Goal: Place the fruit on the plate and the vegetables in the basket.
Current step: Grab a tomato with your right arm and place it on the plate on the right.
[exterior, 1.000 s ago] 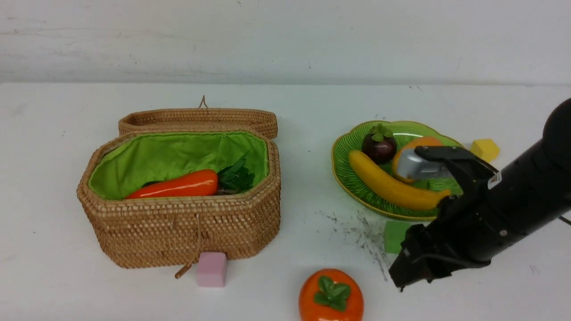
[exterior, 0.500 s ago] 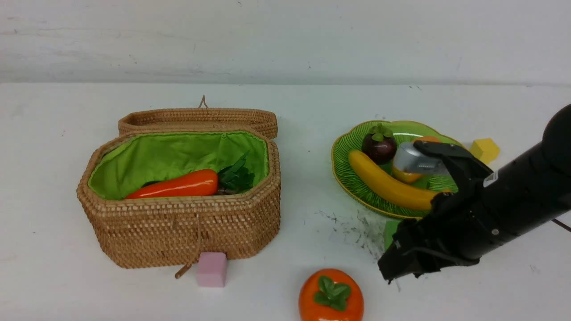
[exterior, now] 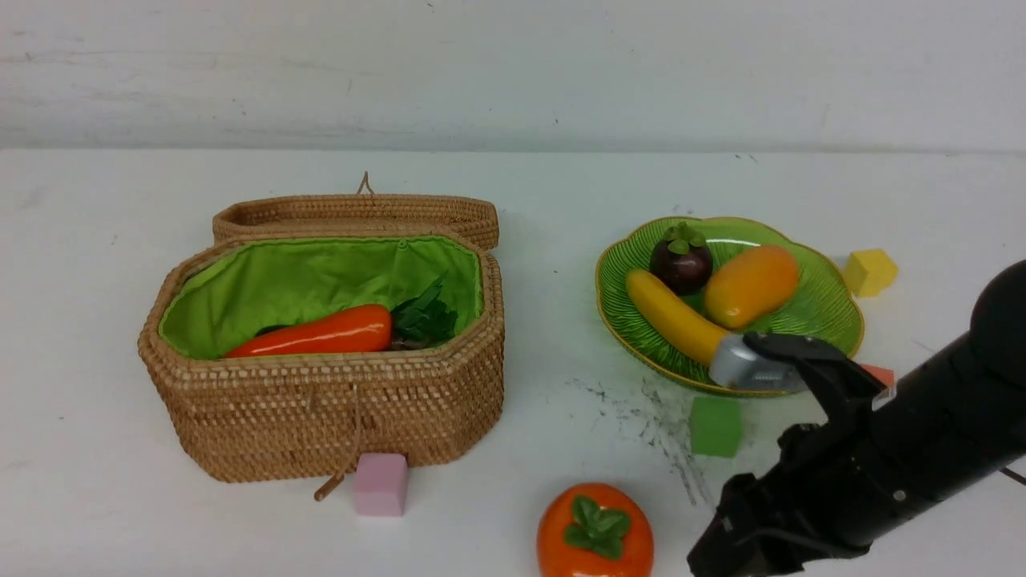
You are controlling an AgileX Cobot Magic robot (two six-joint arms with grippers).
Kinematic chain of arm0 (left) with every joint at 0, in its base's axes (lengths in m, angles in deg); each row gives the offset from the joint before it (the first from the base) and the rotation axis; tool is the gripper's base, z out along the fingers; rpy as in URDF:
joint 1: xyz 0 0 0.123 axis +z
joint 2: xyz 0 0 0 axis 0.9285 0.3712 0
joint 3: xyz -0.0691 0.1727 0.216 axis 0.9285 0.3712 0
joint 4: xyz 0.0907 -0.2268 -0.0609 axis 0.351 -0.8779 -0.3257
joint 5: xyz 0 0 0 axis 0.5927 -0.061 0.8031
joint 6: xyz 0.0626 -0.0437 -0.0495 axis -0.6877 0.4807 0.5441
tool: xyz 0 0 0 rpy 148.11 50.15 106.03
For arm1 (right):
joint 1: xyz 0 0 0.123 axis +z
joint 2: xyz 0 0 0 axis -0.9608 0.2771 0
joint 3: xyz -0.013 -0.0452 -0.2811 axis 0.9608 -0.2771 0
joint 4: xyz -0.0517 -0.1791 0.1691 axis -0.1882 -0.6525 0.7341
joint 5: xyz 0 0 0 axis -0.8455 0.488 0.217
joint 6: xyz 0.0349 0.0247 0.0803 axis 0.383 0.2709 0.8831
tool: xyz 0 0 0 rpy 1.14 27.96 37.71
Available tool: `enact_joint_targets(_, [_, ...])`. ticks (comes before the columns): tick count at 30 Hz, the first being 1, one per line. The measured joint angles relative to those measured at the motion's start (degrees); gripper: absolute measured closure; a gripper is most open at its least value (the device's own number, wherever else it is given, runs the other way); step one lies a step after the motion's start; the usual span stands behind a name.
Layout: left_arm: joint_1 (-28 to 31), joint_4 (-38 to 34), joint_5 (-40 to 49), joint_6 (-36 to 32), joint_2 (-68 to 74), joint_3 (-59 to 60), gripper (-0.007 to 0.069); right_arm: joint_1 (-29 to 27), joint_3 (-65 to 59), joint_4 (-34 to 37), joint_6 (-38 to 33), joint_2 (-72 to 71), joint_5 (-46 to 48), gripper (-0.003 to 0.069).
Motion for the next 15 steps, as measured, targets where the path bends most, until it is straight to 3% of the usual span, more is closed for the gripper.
enact_joint_targets(15, [0.0, 0.0, 0.0, 0.0, 0.0, 0.0, 0.0386, 0.0, -0.86, 4.38, -1.12, -0.34, -1.39, 0.0206])
